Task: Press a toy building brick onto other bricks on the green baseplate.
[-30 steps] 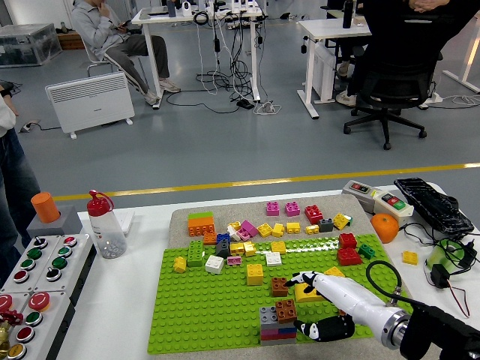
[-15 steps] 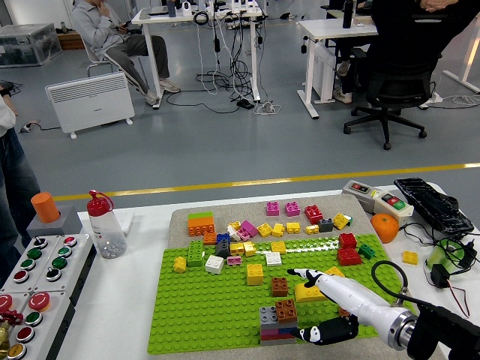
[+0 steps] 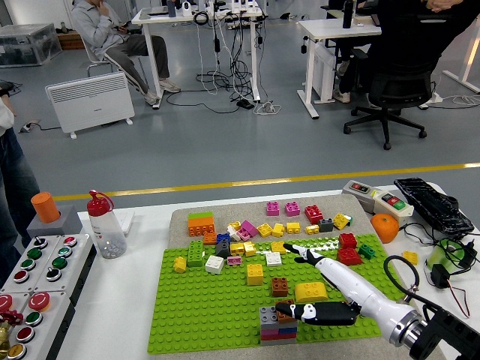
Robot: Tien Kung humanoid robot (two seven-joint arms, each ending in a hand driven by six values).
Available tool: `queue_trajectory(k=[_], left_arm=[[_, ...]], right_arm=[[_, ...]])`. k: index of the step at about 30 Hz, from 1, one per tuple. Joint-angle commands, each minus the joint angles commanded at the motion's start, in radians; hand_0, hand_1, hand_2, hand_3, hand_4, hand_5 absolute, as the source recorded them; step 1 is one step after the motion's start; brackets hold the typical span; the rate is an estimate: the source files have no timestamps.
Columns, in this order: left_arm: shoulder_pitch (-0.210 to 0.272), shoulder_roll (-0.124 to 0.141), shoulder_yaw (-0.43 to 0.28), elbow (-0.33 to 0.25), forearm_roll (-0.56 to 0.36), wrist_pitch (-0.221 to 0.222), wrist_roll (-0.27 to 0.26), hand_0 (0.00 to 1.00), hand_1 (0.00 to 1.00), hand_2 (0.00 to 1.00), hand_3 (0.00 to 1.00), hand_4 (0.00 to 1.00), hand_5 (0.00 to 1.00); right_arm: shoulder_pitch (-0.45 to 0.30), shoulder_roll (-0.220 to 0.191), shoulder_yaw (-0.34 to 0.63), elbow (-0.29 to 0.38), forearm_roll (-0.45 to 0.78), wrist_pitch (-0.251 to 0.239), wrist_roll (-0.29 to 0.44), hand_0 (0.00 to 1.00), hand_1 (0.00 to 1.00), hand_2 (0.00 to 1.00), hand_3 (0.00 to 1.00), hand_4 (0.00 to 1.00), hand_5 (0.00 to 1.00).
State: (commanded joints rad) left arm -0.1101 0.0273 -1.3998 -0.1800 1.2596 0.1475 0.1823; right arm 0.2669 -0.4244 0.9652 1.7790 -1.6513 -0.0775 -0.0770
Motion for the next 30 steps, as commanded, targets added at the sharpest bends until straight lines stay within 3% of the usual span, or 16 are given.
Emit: queue_trajectory(k=[1,2,7,13,21,30], left_arm=[[0.000,0.000,-0.001,0.000,0.001,0.000,0.000,0.659,0.678,0.705,0.576,0.302,0.998],[0.001,0.000,-0.001,0.000,0.002,0.000,0.000,0.658,0.678,0.705,0.576,0.302,0.998],[0.003,0.000,-0.004,0.000,0.007,0.000,0.001,0.658,0.678,0.705,0.576,0.302,0.998],[0.006,-0.001,-0.005,0.000,0.012,-0.001,0.002,0.658,0.678,0.705,0.576,0.303,0.998],[0.008,-0.001,-0.007,0.000,0.016,-0.001,0.003,0.658,0.680,0.705,0.576,0.300,0.998],[0.009,0.000,-0.004,0.000,0.013,-0.001,0.003,0.658,0.679,0.705,0.576,0.301,0.998]], right_arm=[[0.000,-0.002,-0.003,0.000,-0.010,-0.031,0.034,0.828,0.799,0.802,0.749,0.695,0.697],[0.000,-0.003,-0.005,0.000,-0.017,-0.054,0.059,0.637,0.668,0.641,0.579,0.494,0.503],[0.000,-0.012,-0.026,0.000,-0.066,-0.169,0.211,0.637,0.668,0.641,0.579,0.494,0.503],[0.005,-0.017,-0.046,-0.001,-0.115,-0.197,0.313,0.647,0.640,0.612,0.551,0.473,0.495],[0.022,-0.029,-0.098,-0.022,-0.176,-0.164,0.243,0.671,0.658,0.606,0.556,0.415,0.469],[0.040,-0.036,-0.146,-0.054,-0.225,-0.168,0.173,0.639,0.659,0.605,0.556,0.407,0.470]])
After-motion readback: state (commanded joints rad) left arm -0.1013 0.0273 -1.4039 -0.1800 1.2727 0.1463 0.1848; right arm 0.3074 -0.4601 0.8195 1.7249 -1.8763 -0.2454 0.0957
